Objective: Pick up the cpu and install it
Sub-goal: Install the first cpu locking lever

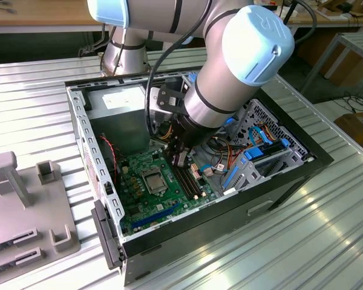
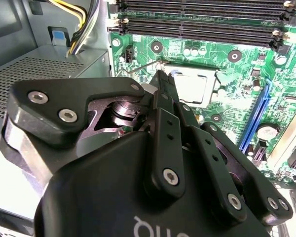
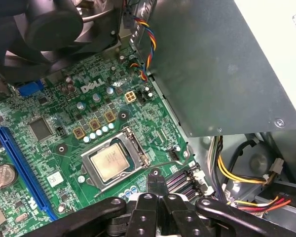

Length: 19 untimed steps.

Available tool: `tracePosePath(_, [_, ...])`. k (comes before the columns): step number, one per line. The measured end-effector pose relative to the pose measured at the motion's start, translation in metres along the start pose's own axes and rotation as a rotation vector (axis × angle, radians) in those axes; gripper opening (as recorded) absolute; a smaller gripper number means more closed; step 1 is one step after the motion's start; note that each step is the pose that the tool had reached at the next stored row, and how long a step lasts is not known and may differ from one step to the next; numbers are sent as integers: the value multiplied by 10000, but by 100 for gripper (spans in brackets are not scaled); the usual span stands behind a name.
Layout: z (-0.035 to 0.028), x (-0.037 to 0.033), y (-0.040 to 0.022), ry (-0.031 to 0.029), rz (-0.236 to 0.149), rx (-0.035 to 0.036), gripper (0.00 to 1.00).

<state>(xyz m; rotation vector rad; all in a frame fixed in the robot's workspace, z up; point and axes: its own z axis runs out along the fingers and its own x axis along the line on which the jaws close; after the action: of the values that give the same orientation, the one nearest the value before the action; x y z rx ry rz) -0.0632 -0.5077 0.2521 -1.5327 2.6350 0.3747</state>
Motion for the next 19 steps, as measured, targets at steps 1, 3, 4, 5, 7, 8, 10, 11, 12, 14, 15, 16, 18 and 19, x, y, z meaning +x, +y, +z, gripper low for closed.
tracePosePath(1, [-2,6,-3,0,0,0,11])
tracePosePath(3, [-16,57,-31,0,1,0,11])
tracePosePath(4, [-30,107,-59,-1,1,0,11])
tracePosePath(5, [-31,107,-60,0,0,0,11])
tracePosePath(7, [-31,109,-61,0,0,0,11])
tracePosePath(8, [-32,110,-61,0,0,0,11])
tracePosePath(10, [-32,111,-62,0,1,0,11])
tracePosePath(11, [-32,112,-62,0,0,0,11])
tracePosePath(12, [-32,113,-63,0,1,0,11])
tracePosePath(14, [-33,109,-71,-1,3,1,11])
tracePosePath(15, [-33,106,-76,-2,15,2,11])
tracePosePath(16, [-35,98,-90,-2,17,2,11])
tracePosePath(18, [-37,78,-123,-2,16,1,11])
tracePosePath(19, [-38,72,-134,0,15,0,11])
